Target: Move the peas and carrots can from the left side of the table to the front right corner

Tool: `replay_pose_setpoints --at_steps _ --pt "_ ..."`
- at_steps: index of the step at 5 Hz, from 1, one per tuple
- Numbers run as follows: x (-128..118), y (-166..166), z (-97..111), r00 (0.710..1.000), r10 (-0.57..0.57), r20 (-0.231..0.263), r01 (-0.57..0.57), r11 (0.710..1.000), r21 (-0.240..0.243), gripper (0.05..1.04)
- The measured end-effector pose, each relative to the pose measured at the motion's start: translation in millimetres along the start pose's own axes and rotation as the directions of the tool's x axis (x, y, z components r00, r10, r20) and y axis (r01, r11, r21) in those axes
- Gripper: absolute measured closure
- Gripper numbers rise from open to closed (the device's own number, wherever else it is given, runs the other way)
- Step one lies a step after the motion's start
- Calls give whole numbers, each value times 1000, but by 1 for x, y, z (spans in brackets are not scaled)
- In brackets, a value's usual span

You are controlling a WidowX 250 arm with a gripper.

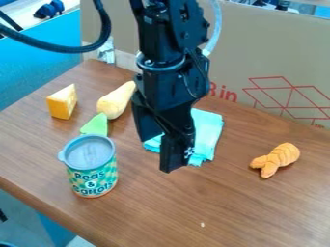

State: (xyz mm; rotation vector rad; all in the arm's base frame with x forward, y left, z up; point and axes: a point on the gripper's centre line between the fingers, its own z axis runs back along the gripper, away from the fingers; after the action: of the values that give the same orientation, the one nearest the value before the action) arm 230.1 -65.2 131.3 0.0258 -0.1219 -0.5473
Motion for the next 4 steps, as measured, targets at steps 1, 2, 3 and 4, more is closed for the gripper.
replay_pose_setpoints --at_steps 1,2,3,4 --pt "-3 0 -5 1000 1 -21 -1 1000 -5 81" --pt "-16 13 0 999 45 -9 -45 999 14 81" --pt "-29 31 8 995 90 42 -92 995 46 81" --pt "-44 49 10 988 154 15 -155 984 87 81"
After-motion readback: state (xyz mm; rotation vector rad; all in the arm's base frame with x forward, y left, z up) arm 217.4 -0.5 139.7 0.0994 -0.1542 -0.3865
